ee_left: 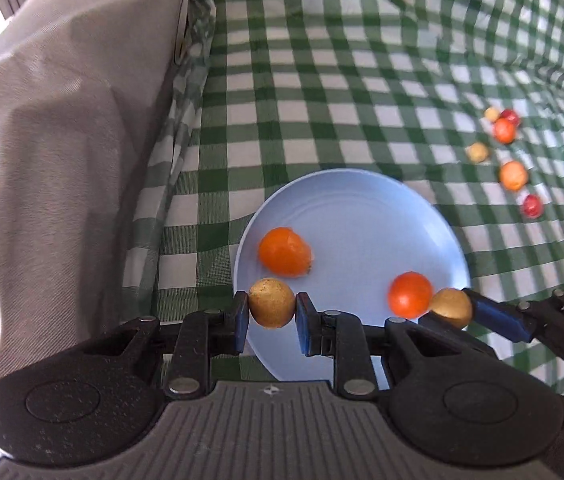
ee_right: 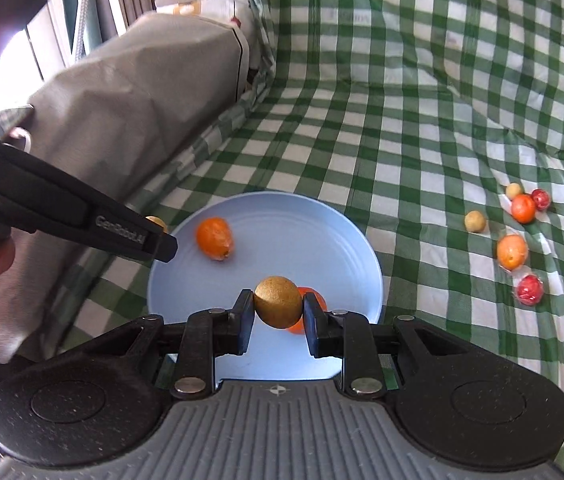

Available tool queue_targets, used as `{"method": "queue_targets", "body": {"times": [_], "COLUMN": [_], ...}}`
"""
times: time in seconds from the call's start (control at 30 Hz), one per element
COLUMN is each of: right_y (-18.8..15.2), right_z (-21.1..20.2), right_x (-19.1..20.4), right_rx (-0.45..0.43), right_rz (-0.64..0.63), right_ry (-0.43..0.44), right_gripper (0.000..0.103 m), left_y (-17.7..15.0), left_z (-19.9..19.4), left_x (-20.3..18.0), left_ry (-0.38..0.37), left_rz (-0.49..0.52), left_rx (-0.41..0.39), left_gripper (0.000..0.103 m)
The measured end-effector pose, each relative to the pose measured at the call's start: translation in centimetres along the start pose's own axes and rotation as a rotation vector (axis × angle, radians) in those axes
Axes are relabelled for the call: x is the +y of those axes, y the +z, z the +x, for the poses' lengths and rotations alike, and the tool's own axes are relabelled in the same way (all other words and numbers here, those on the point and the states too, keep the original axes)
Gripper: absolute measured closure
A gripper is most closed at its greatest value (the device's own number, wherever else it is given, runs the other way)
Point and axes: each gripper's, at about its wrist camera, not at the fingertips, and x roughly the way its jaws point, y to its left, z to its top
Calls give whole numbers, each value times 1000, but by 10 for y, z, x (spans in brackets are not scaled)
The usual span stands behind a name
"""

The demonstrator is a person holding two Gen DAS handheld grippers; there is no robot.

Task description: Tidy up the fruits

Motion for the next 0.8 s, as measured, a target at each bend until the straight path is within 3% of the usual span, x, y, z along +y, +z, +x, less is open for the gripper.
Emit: {"method": "queue_targets", "body": {"times": [0.07, 0.13, 0.2, 0.23, 0.27, 0.37, 0.63, 0.8], "right_y": [2, 5, 7, 9, 10, 10, -25, -43], "right_z": [11, 21, 27, 29, 28, 13, -64, -105], "right_x": [1, 1, 1, 0, -1, -4, 0, 13], "right_rx": [12, 24, 39, 51, 58, 49, 57, -8], "right_rz": [-11, -23, -27, -28, -25, 0, 91, 98], "right_ry": [-4, 3, 18, 24, 22, 6, 19, -20], "right_gripper": [76, 75, 73, 62, 48, 22, 7, 4], "left_y": [2, 3, 2, 0, -2, -11, -66, -91], "left_z": [10, 14, 9, 2, -6, -26, -88, -120], "left_x": [1, 1, 1, 2, 2, 5, 8, 4], "left_ry": [-3, -18, -5, 14, 28, 22, 61, 69], "left_rz": [9, 19, 25, 20, 14, 10, -55, -70], "left_rx": [21, 29, 9, -16, -43, -25, -21, -57], "left_gripper": [75, 58, 7, 1, 0, 0, 0, 0]}}
